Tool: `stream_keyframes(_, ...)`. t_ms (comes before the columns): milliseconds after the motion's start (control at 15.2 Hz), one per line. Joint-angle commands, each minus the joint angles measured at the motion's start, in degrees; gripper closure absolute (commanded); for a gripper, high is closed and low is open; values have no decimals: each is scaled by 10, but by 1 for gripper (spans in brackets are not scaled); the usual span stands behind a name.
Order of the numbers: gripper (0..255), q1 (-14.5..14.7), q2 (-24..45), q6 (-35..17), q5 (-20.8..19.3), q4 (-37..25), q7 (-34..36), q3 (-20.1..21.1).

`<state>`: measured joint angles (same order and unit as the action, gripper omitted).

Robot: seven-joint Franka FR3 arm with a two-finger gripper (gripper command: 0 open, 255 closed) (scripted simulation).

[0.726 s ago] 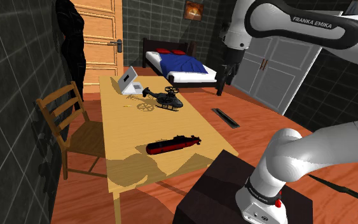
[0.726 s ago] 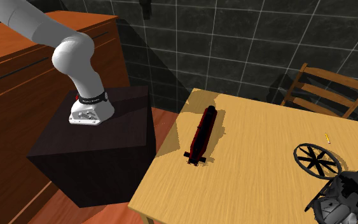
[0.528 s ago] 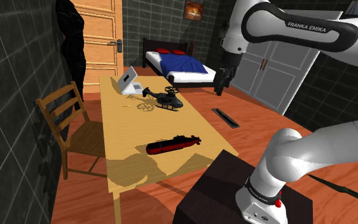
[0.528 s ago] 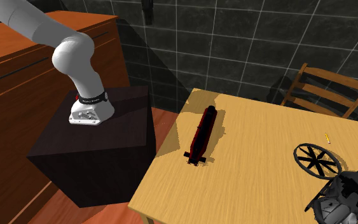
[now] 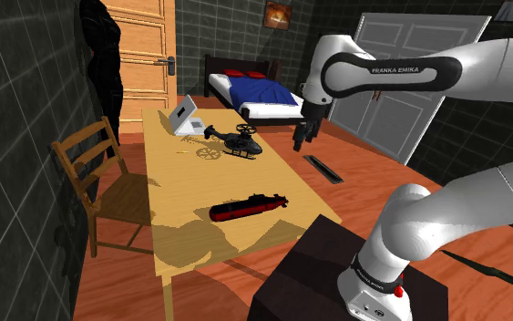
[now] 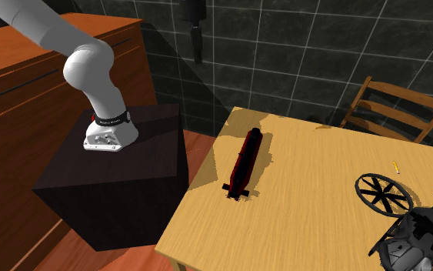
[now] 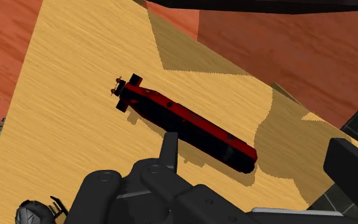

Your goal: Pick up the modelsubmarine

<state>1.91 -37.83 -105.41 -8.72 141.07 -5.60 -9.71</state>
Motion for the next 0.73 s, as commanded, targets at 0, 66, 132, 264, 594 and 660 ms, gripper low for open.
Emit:
stream_keyframes(0, 0, 0, 18, -44, -7, 22, -18, -14)
stream_keyframes(66, 0, 1, 31, -66, -10, 29, -27, -21)
stream_keyframes(132, 0, 2, 46, -88, -12, 36, -35, -28)
stream_keyframes(264, 0, 4, 77, -133, -15, 46, -53, -42)
stream_keyframes(594, 0, 14, 172, -244, -12, 56, -102, -77)
stream_keyframes(660, 0, 17, 194, -265, -8, 55, -113, -83)
